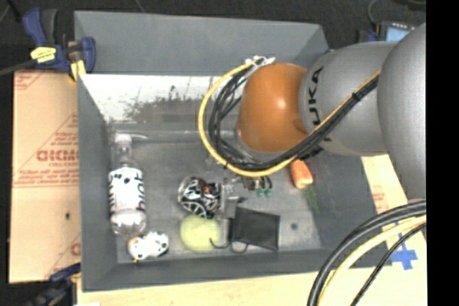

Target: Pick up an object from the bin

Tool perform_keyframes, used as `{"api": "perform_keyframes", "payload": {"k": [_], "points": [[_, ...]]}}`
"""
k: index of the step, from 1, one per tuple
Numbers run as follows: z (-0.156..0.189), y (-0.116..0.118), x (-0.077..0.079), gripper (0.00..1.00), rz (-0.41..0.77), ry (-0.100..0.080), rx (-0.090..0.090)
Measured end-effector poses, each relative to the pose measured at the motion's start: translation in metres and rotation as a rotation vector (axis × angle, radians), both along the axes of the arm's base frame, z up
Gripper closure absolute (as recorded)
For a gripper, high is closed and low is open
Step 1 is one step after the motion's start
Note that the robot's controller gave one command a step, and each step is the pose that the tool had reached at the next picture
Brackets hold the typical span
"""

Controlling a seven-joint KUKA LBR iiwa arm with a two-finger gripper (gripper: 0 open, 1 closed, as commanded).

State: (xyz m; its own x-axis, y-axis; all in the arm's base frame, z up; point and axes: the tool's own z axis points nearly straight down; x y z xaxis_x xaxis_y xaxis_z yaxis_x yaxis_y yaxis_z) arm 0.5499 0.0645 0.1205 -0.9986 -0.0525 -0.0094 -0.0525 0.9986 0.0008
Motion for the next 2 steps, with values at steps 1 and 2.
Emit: {"api": "perform_keyframes", "payload": {"k": [1, 2], "points": [[-0.0463, 0.0009, -0.0093, 0.0, 0.005, 0.005, 0.001], [-0.046, -0.0045, -0.0034, 1.0, -0.075, -0.01, 0.005]]}}
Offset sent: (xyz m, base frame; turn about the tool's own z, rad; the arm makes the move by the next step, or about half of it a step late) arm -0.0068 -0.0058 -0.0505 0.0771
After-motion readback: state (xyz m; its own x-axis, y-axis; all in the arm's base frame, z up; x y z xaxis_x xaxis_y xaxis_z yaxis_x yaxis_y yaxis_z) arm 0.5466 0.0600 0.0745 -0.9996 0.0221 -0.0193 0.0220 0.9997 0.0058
